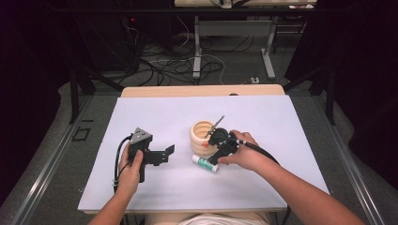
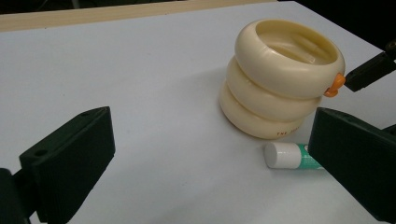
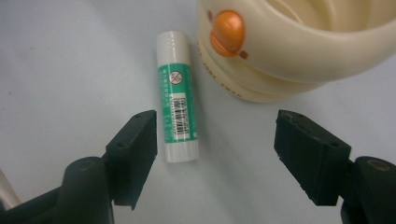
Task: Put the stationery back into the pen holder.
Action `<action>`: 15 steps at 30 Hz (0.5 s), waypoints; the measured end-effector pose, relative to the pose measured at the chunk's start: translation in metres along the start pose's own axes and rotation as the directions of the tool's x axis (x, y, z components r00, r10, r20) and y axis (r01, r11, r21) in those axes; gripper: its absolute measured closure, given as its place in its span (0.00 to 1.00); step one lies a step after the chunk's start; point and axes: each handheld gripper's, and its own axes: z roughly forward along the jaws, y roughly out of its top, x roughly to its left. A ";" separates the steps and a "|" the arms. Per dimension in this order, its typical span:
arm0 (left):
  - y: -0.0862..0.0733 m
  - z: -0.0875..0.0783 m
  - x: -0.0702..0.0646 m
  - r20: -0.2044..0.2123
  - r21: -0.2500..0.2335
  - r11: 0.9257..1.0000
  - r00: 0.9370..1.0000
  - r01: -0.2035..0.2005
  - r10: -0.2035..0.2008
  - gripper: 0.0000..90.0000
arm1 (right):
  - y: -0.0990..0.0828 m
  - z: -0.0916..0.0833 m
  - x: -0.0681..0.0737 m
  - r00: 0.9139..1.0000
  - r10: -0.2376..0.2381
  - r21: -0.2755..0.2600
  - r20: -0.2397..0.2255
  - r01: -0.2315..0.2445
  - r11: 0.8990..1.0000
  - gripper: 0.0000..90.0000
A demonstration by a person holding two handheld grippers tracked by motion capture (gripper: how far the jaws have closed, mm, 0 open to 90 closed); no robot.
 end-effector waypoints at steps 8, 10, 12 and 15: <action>0.000 0.000 0.000 0.005 0.009 1.000 1.000 -0.004 0.004 0.01 | 0.012 0.007 0.014 1.000 -0.011 0.054 -0.027 0.013 0.998 0.49; 0.000 0.000 0.000 0.003 0.004 1.000 1.000 -0.002 0.002 0.01 | 0.015 0.010 0.016 0.999 -0.016 0.071 -0.040 0.019 0.997 0.51; 0.000 0.000 0.000 0.008 0.010 1.000 1.000 -0.005 0.005 0.01 | 0.017 0.013 0.019 0.999 -0.027 0.078 -0.043 0.030 0.997 0.53; 0.000 0.000 0.000 0.006 0.005 1.000 1.000 -0.003 0.002 0.01 | 0.021 0.017 0.022 0.998 -0.036 0.084 -0.044 0.039 0.996 0.55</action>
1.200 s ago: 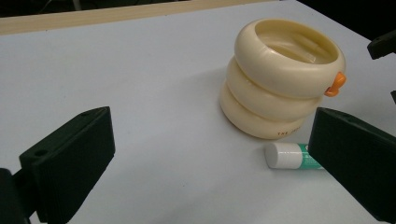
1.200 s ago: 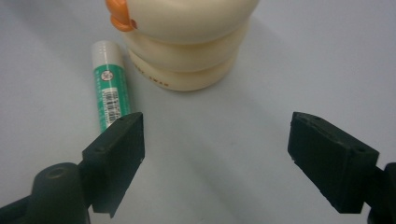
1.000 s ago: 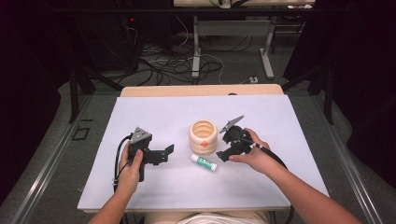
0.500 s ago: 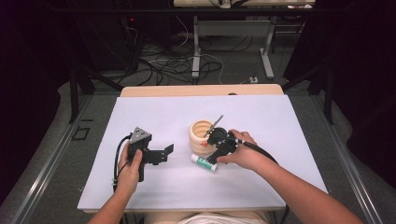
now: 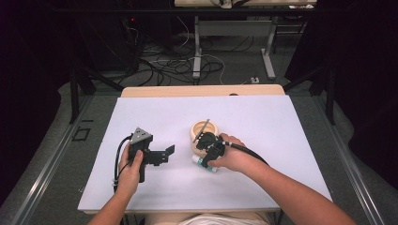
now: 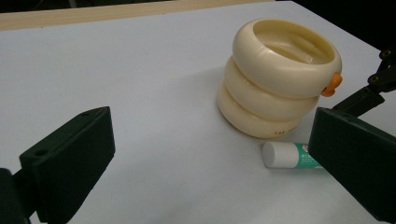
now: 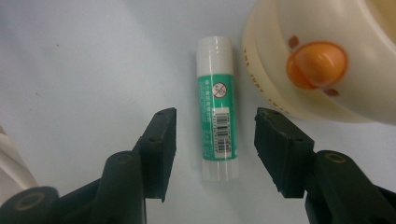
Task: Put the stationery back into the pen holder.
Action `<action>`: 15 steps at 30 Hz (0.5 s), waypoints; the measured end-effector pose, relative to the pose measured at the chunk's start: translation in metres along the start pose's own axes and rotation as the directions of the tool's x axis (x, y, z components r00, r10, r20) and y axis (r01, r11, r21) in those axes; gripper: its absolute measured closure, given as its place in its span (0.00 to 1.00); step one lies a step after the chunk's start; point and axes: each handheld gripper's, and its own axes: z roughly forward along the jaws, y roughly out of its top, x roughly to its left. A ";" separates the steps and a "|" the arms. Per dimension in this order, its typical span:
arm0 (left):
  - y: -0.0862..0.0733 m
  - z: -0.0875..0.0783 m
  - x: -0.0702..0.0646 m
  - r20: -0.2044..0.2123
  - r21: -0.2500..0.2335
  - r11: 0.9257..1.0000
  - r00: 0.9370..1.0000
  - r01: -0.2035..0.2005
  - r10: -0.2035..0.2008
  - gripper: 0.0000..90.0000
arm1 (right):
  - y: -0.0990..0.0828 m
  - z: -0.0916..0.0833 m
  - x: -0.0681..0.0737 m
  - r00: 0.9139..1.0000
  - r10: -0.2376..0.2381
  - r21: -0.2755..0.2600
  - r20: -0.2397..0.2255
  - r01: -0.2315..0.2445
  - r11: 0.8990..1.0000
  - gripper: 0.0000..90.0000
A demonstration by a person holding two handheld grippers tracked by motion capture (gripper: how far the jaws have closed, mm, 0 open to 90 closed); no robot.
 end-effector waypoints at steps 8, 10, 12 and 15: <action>0.000 0.001 0.000 0.007 0.001 1.000 1.000 0.003 -0.003 0.01 | 0.009 0.011 0.008 0.999 -0.044 0.037 0.018 0.044 0.998 0.60; 0.000 0.001 0.000 0.012 0.006 1.000 1.000 0.007 -0.007 0.01 | 0.009 0.014 0.009 0.999 -0.049 0.052 0.022 0.048 0.998 0.62; 0.000 0.001 0.000 0.013 0.009 1.000 1.000 0.008 -0.008 0.01 | 0.010 0.017 0.009 0.998 -0.051 0.060 0.027 0.050 0.997 0.62; 0.000 0.001 0.000 0.015 0.009 1.000 1.000 0.008 -0.008 0.01 | 0.010 0.020 0.008 0.998 -0.052 0.082 0.027 0.050 0.995 0.64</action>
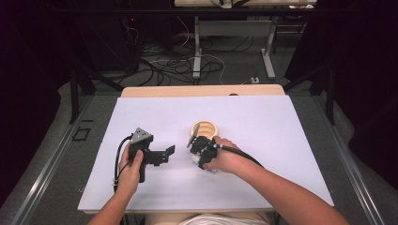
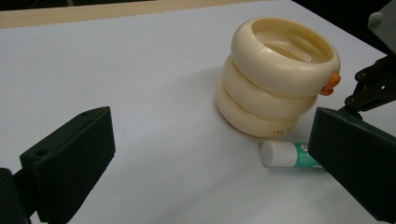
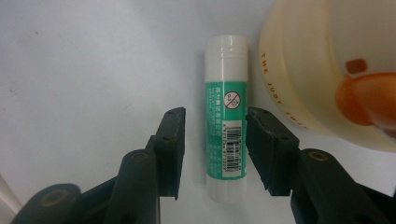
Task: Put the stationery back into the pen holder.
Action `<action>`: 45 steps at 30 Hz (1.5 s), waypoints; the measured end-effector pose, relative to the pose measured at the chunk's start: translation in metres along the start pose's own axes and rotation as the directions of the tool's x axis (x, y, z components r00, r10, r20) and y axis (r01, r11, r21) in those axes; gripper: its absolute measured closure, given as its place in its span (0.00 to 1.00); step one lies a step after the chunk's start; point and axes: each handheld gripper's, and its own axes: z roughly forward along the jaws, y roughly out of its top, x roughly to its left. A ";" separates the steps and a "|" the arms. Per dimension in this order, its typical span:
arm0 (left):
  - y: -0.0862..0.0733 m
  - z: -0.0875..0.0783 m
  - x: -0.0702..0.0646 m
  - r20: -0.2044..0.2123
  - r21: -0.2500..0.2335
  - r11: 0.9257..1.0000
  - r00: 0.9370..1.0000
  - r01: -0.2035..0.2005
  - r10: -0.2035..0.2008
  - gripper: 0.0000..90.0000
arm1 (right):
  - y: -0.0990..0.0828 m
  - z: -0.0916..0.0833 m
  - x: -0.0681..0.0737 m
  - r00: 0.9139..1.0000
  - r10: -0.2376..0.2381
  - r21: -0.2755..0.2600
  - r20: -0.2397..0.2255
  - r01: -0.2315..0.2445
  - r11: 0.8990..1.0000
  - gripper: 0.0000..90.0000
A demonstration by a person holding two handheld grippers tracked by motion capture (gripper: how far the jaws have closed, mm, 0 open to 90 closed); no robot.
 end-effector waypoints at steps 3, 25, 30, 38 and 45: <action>0.000 0.000 0.000 0.002 0.002 1.000 1.000 -0.001 0.001 0.01 | 0.000 0.003 0.000 1.000 -0.007 0.004 0.006 0.007 1.000 0.64; 0.000 0.000 0.000 0.000 -0.001 1.000 1.000 0.000 0.000 0.01 | 0.006 0.019 -0.001 0.999 -0.029 0.068 0.035 0.026 0.997 0.68; 0.000 0.000 0.000 0.005 0.003 1.000 1.000 -0.001 0.001 0.01 | 0.006 0.022 -0.002 0.999 -0.029 0.076 0.045 0.025 0.997 0.71; 0.000 0.000 0.001 0.003 -0.002 1.000 1.000 -0.004 0.004 0.01 | 0.007 0.022 -0.001 0.998 -0.018 0.082 0.055 0.014 0.997 0.73; 0.000 0.000 0.002 0.001 -0.002 1.000 1.000 -0.006 0.006 0.01 | 0.007 0.021 0.000 0.998 -0.024 0.104 0.058 0.018 0.994 0.73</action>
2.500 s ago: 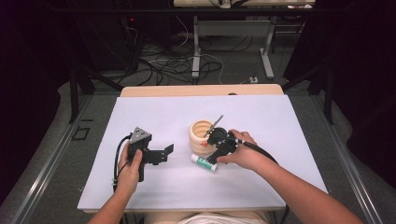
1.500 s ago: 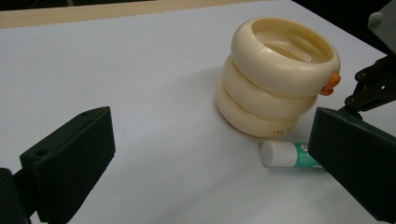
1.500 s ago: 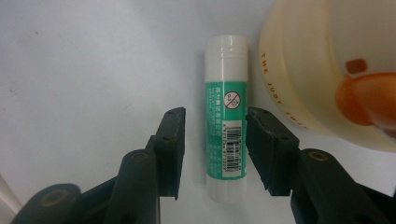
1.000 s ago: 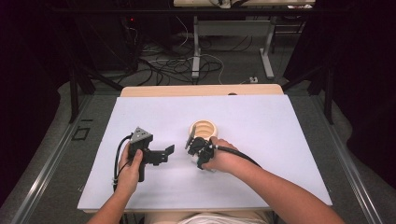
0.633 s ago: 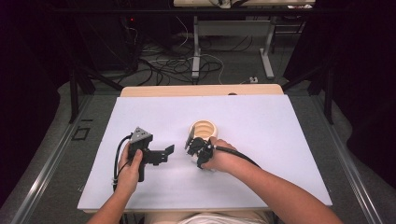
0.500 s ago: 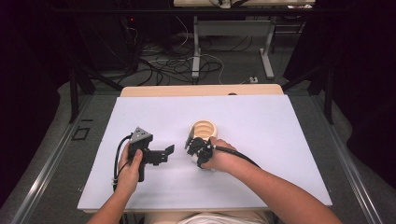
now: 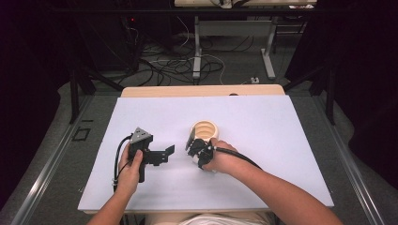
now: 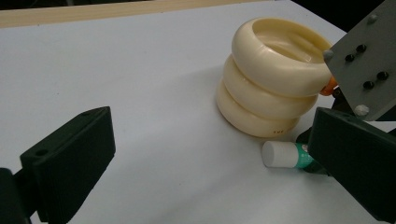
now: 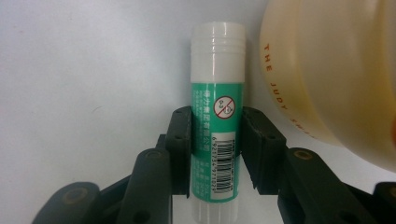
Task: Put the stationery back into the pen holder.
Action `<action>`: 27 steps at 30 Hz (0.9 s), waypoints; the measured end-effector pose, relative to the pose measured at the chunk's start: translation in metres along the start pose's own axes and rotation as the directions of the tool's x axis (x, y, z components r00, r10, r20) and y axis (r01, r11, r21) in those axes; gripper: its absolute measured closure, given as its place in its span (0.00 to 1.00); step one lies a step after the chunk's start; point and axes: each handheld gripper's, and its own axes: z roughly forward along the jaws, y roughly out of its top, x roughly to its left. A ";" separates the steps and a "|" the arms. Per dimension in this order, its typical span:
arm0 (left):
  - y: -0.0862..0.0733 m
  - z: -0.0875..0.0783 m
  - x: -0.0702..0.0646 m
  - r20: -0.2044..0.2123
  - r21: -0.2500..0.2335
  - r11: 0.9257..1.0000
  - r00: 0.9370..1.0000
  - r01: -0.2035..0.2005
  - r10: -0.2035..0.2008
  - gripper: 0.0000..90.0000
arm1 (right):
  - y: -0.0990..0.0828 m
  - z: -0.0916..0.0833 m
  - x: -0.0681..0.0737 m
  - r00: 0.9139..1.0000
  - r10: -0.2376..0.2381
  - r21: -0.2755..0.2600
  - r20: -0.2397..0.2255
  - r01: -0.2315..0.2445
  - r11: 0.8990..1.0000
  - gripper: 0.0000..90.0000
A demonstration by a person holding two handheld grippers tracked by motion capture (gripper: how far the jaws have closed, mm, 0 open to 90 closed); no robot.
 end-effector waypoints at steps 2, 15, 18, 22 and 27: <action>0.000 0.000 0.000 -0.001 0.000 1.000 1.000 0.000 0.000 0.01 | -0.001 0.002 0.000 1.000 0.004 -0.025 -0.012 -0.004 1.000 0.73; 0.000 0.000 0.002 -0.011 0.003 1.000 1.000 0.006 -0.006 0.01 | -0.004 -0.005 0.003 0.998 0.017 -0.091 -0.060 -0.023 0.996 0.73; 0.000 0.000 0.002 -0.009 -0.001 1.000 1.000 0.006 -0.006 0.01 | -0.004 -0.009 0.003 0.998 0.010 -0.115 -0.064 -0.018 0.993 0.73; 0.000 0.000 0.003 -0.009 -0.002 1.000 1.000 0.009 -0.009 0.01 | -0.004 -0.015 0.004 0.997 0.015 -0.149 -0.075 -0.026 0.988 0.73; 0.000 -0.001 0.004 -0.013 0.000 1.000 1.000 0.009 -0.009 0.01 | -0.004 -0.021 0.004 0.996 0.018 -0.187 -0.084 -0.034 0.982 0.73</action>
